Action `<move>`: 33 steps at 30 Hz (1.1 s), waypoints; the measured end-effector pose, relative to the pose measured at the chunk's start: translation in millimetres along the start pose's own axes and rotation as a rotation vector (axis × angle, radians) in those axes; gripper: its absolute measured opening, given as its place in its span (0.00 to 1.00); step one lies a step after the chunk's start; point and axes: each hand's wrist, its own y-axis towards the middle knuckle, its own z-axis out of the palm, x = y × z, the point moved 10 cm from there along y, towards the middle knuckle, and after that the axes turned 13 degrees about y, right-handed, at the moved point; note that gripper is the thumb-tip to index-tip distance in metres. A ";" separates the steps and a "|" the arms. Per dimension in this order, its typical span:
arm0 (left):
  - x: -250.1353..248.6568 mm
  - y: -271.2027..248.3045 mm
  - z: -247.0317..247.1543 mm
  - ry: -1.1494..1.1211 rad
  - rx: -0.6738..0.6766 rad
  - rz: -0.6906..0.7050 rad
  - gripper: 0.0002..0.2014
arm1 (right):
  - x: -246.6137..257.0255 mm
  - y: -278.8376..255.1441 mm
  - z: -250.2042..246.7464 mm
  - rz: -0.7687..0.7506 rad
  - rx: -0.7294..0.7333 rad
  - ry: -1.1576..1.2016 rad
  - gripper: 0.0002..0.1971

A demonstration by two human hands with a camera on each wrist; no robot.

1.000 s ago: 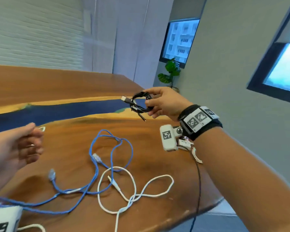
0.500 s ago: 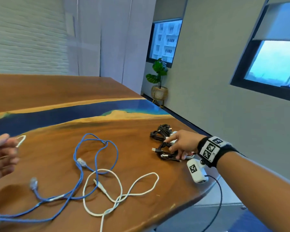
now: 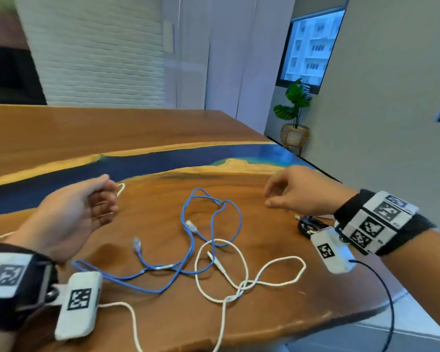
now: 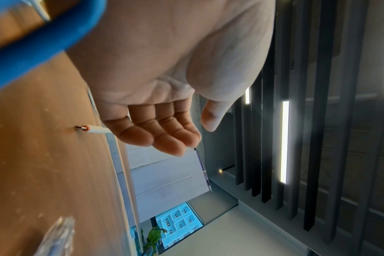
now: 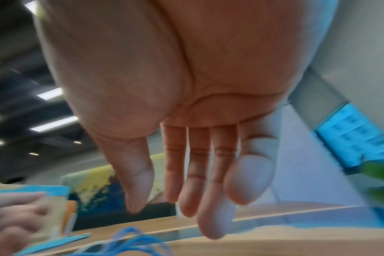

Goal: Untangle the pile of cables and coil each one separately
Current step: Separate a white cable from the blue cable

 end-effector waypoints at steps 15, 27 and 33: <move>-28.0 -28.1 8.5 0.114 0.007 0.067 0.13 | 114.9 20.3 133.4 -0.282 0.332 -0.117 0.10; -35.5 -29.7 1.7 0.216 -0.038 0.116 0.11 | 171.6 87.6 -10.3 -0.298 -0.284 0.634 0.12; -46.7 -39.7 24.7 0.065 0.127 0.162 0.24 | 216.5 53.8 -9.7 -0.479 -0.126 1.051 0.16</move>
